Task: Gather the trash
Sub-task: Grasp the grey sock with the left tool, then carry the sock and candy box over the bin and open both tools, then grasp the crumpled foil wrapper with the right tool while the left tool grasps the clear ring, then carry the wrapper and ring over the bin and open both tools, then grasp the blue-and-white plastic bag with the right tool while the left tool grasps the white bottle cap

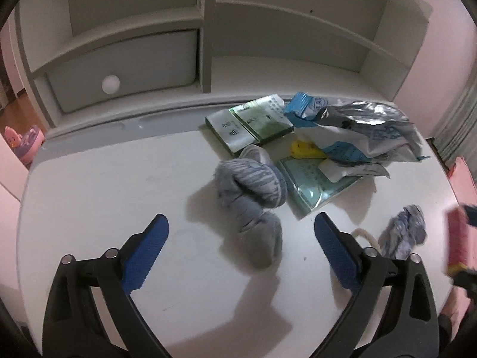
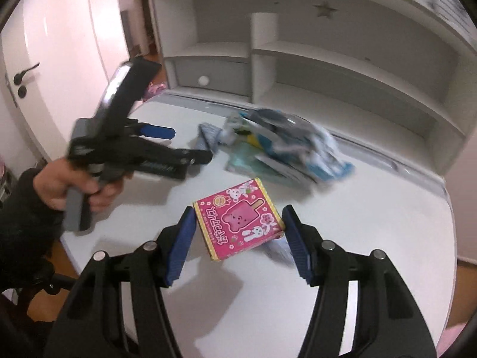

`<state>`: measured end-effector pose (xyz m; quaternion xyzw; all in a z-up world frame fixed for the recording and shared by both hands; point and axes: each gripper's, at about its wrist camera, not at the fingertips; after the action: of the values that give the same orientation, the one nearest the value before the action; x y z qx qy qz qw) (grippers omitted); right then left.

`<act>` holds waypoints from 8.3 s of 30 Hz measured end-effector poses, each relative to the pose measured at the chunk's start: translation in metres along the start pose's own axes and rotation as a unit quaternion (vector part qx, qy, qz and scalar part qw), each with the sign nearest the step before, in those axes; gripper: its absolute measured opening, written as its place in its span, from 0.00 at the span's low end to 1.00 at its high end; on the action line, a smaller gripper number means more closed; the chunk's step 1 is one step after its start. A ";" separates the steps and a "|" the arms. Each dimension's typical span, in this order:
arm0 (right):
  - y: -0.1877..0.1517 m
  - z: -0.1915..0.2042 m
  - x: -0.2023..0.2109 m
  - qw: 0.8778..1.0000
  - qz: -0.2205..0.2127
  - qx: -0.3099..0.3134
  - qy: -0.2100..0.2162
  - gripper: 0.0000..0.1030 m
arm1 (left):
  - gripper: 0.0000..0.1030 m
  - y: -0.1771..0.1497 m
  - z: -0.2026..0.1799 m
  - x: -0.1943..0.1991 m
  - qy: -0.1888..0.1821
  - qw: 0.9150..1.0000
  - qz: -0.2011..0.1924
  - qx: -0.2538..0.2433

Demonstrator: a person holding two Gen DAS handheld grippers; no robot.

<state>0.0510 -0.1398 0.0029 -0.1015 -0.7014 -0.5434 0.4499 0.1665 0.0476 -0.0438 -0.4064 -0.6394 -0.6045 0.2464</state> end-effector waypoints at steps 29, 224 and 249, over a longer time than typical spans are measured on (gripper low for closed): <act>-0.477 -0.217 0.241 0.812 -0.014 -0.503 -0.294 0.57 | 0.16 -0.199 -0.515 0.024 -0.336 0.870 0.065 -0.356; -0.029 -0.073 0.027 0.995 -0.008 -0.096 -0.008 0.73 | 0.91 -0.093 -0.080 0.087 -0.046 0.996 -0.007 -0.071; 0.067 -0.118 0.005 0.995 -0.037 -0.089 0.037 0.19 | 0.90 0.024 0.015 0.002 0.006 0.999 -0.012 -0.031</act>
<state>0.1515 -0.2161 0.0520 -0.0952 -0.6366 -0.6231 0.4444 0.1877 0.0612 -0.0302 -0.4024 -0.6237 -0.6292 0.2306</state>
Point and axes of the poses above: each gripper's, at about its wrist camera, not at the fingertips, and x roughly against the way its jaws point, z to its left, y to its top, and after that the axes turned 4 degrees about x, right-handed
